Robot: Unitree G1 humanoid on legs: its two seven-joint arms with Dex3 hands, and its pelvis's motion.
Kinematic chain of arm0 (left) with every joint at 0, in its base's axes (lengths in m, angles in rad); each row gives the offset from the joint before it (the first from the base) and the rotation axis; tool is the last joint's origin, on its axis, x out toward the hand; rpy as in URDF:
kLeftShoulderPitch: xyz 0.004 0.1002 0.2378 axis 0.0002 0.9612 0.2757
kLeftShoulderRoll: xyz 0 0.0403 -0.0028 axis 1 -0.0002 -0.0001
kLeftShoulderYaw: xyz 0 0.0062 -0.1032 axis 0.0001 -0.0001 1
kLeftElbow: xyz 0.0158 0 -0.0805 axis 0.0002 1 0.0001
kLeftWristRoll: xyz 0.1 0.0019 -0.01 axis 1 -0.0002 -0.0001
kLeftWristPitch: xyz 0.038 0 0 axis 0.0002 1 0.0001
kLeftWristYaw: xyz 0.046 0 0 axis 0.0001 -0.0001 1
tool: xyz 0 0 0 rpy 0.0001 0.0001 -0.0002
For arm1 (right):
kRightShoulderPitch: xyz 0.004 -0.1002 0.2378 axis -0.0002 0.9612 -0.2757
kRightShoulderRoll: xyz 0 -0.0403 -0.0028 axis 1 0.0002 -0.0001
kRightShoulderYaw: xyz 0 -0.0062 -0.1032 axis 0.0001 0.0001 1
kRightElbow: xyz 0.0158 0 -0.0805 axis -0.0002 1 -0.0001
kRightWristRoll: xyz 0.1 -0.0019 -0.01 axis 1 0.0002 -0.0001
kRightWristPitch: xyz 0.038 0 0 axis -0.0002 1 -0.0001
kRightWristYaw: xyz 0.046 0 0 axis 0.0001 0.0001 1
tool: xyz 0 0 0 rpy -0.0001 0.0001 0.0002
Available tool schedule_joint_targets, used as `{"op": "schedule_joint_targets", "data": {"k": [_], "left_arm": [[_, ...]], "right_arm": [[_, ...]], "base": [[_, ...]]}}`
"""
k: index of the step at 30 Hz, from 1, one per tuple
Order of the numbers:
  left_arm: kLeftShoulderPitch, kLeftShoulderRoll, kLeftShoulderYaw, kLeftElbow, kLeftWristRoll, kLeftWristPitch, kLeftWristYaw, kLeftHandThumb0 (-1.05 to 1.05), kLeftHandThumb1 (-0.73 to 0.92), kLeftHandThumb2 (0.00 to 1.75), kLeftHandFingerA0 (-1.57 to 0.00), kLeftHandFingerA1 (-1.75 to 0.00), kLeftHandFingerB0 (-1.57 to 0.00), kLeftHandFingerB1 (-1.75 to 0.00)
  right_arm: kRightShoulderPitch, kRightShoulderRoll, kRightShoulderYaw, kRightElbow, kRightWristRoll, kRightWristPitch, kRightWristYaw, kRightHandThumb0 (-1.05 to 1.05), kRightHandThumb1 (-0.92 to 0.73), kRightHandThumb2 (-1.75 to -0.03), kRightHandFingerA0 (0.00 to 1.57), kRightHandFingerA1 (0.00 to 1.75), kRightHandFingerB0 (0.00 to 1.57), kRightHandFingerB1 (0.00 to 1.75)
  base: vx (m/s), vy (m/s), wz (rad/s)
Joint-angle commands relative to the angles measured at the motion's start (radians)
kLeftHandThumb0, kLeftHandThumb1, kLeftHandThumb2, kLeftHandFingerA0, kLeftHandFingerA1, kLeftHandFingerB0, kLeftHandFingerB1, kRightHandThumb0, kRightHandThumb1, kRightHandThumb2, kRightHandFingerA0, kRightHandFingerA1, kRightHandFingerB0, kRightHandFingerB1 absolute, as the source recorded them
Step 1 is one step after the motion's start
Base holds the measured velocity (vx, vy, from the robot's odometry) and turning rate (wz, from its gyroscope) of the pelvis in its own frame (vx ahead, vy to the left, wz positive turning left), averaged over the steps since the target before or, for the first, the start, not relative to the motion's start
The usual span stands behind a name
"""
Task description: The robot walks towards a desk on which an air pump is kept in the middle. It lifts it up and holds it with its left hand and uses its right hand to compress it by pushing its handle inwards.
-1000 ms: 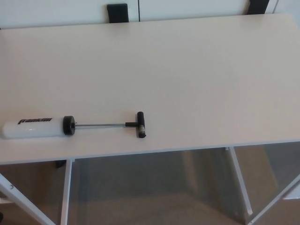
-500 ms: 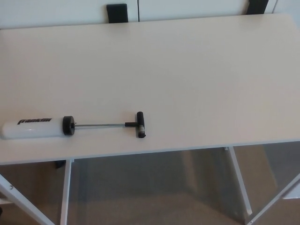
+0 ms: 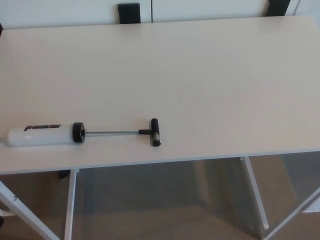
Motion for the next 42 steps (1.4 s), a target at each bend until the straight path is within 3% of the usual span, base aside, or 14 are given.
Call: {"op": "schedule_joint_targets", "data": {"k": [1, 3, 4, 18, 19, 22, 23, 30, 31, 33, 34, 42], "left_arm": [[0.000, 0.007, 0.003, -0.018, -0.011, 0.028, 0.027, 0.07, 0.74, 0.73, -0.32, -0.47, -0.26, -0.38], [0.001, 0.005, 0.004, -0.024, -0.014, 0.031, 0.031, 0.07, 0.74, 0.73, -0.32, -0.47, -0.26, -0.38], [0.000, 0.007, 0.004, -0.020, -0.014, 0.031, 0.028, 0.05, 0.55, 1.03, -0.23, -0.56, -0.16, -0.52], [-0.018, 0.014, 0.003, -0.007, -0.014, 0.027, 0.008, 0.04, 0.56, 1.05, -0.20, -0.56, -0.14, -0.52], [-0.018, 0.014, 0.003, -0.008, -0.013, 0.027, 0.010, 0.05, 0.74, 0.76, -0.31, -0.47, -0.25, -0.39], [-0.018, 0.012, 0.003, -0.012, -0.012, 0.028, 0.016, 0.05, 0.74, 0.76, -0.31, -0.47, -0.25, -0.39], [-0.018, 0.012, 0.004, -0.014, -0.014, 0.032, 0.019, 0.04, 0.53, 1.02, -0.25, -0.58, -0.18, -0.53], [-0.010, -0.003, 0.010, -0.036, -0.011, 0.006, 0.034, 0.03, 0.52, 1.02, -0.23, -0.57, -0.19, -0.54], [-0.005, -0.010, 0.009, -0.052, -0.013, 0.005, 0.034, 0.01, 0.71, 0.75, -0.34, -0.46, -0.30, -0.37], [0.001, -0.018, 0.008, -0.071, -0.016, 0.004, 0.034, 0.01, 0.71, 0.75, -0.34, -0.46, -0.30, -0.37], [0.003, -0.021, 0.008, -0.083, -0.016, 0.006, 0.039, 0.02, 0.52, 1.02, -0.24, -0.58, -0.18, -0.53], [0.005, -0.017, 0.010, -0.087, -0.020, 0.019, 0.038, 0.03, 0.55, 1.04, -0.22, -0.56, -0.16, -0.52]], "right_arm": [[0.000, -0.011, -0.001, 0.000, 0.005, -0.018, -0.005, -0.30, -0.63, -0.58, 0.57, 0.50, 0.47, 0.42], [-0.003, -0.013, -0.002, 0.003, 0.007, -0.016, 0.000, -0.30, -0.63, -0.58, 0.57, 0.50, 0.47, 0.42], [-0.004, -0.016, 0.001, 0.006, 0.003, -0.016, 0.001, -0.30, -0.64, -0.59, 0.57, 0.49, 0.46, 0.41], [-0.020, -0.015, 0.008, 0.003, -0.001, -0.007, -0.025, -0.29, -0.63, -0.58, 0.58, 0.50, 0.50, 0.43], [-0.020, -0.016, 0.007, 0.005, 0.000, -0.007, -0.022, -0.29, -0.63, -0.58, 0.60, 0.50, 0.48, 0.42], [-0.021, -0.019, 0.007, 0.008, 0.001, -0.006, -0.018, -0.29, -0.63, -0.58, 0.60, 0.50, 0.48, 0.42], [-0.021, -0.018, 0.007, 0.008, 0.001, -0.006, -0.021, -0.29, -0.62, -0.58, 0.61, 0.50, 0.50, 0.43], [-0.015, -0.015, 0.013, -0.001, -0.003, -0.008, -0.024, -0.29, -0.63, -0.58, 0.60, 0.50, 0.51, 0.43], [-0.015, -0.017, 0.015, 0.000, -0.006, -0.009, -0.024, -0.31, -0.64, -0.58, 0.60, 0.49, 0.48, 0.41], [-0.016, -0.020, 0.019, 0.002, -0.009, -0.010, -0.025, -0.31, -0.64, -0.58, 0.60, 0.49, 0.48, 0.41], [-0.018, -0.020, 0.019, 0.003, -0.010, -0.011, -0.028, -0.30, -0.63, -0.58, 0.61, 0.50, 0.52, 0.42], [-0.018, -0.014, 0.012, -0.005, 0.003, -0.004, -0.024, -0.29, -0.63, -0.58, 0.57, 0.49, 0.53, 0.44]], "base": [[0.00, 0.000, 0.00], [0.00, 0.000, 0.00], [0.00, 0.000, 0.00], [0.00, 0.000, -0.09], [0.00, 0.000, 0.00], [0.00, 0.000, 0.12], [-0.01, -0.019, -0.10], [-0.02, 0.153, -0.04], [-0.02, 0.320, 0.55], [0.03, 0.417, -0.21], [0.04, 0.414, -0.01], [0.02, 0.214, 0.00]]}}
